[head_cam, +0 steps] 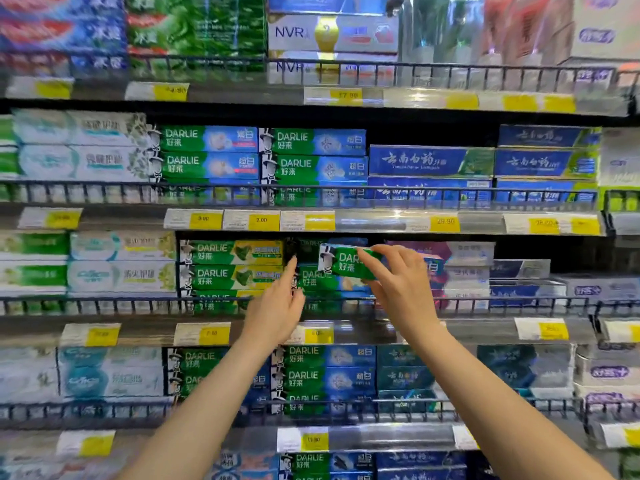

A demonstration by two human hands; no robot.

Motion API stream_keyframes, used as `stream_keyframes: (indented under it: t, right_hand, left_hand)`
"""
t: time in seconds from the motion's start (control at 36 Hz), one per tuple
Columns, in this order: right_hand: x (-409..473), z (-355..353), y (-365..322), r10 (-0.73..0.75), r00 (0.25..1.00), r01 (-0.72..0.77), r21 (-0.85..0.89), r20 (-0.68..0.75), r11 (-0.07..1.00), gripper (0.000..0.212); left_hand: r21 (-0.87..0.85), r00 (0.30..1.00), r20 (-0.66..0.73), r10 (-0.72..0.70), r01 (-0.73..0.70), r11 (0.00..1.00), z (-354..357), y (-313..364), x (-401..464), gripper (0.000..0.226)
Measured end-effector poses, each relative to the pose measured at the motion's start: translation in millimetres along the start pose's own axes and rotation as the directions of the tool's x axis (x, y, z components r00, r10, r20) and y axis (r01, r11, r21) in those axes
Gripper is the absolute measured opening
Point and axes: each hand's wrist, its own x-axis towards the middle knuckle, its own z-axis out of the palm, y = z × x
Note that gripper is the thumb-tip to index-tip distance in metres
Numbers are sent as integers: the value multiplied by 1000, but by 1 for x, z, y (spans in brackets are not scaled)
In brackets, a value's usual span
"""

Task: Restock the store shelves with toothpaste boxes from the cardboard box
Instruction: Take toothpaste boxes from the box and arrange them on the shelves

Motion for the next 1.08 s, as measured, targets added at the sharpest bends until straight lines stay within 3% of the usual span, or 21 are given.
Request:
stream_keyframes:
  t: [0.11,0.36,0.44,0.56,0.67,0.81,1.08]
  right_hand:
    - [9,21,-6,13,1000,-13,-11,9,1000,56]
    - [27,54,-23,-45,998,45,4,34,999,39]
    - [27,65,-26,-66,996,63,39,60,997,36]
    - [26,71,-25,-104,992,95,117,68,989,34]
    - [23,69,-21,-130,985,109,168,117,980,25]
    - [12,66,-7,-150,975,109,234,163,966,17]
    - [-40,39,18,33,973,-79,196,229,977,49]
  left_hand:
    - [234,1000,-4,-24,25,972,7,-2,2,60]
    - [216,997,-68,-27,41,976,19,-19,5,62]
    - [140,988,-147,-42,63,988,14,-19,7,52]
    - [280,916,-297,270,-187,942,15,-23,12,46]
    - [352,892,-192,409,-327,877,17,-18,24,64]
    - [491,927,-68,370,-292,821,35,-16,40,68]
    - [479,921,-43,388,-322,817,62,-22,38,74]
